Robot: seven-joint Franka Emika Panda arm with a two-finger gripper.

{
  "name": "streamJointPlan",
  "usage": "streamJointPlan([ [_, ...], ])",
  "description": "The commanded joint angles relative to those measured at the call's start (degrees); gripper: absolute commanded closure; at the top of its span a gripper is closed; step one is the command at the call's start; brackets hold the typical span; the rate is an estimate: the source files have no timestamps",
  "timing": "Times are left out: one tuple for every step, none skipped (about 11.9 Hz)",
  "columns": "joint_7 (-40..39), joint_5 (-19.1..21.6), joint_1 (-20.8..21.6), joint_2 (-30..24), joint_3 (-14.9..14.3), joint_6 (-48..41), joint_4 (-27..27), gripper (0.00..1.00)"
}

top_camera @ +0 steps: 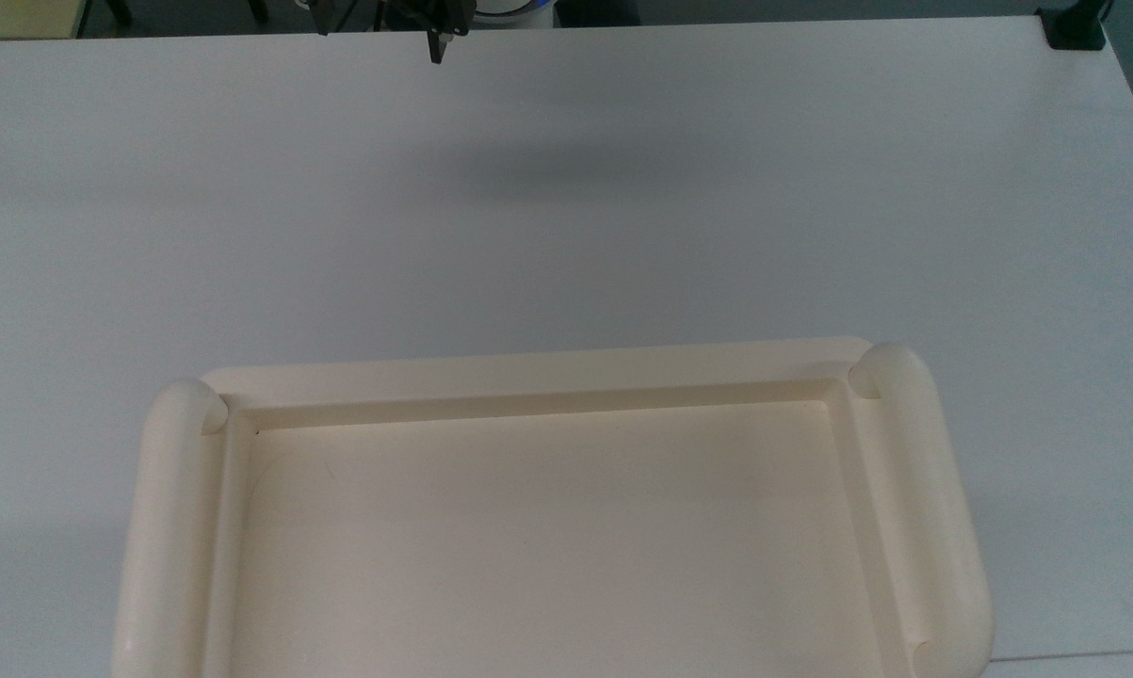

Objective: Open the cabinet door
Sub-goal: 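Move the gripper toward the cream cabinet's door edge with the orange strip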

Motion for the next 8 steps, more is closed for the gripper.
streamJointPlan([
  [-0.19,2.39,1.22,-1.06,-2.57,3.74,-1.33,0.0],
  [-0.12,2.59,1.22,-1.06,-2.59,4.38,-1.33,0.0],
  [-0.12,2.51,1.22,-1.06,-2.68,4.99,-1.33,0.0],
  [-0.12,2.42,1.13,-1.15,-2.77,6.3,-1.24,0.0],
  [-0.03,2.42,1.13,-1.24,-3.2,7.45,-1.24,0.0],
  [-0.03,2.42,1.13,-1.33,-3.73,7.72,-1.24,0.0],
  [-0.03,2.51,1.13,-1.24,-4.08,7.81,-1.16,0.0],
  [-0.2,2.59,1.13,-1.24,-4.09,7.9,-1.24,0.0],
])
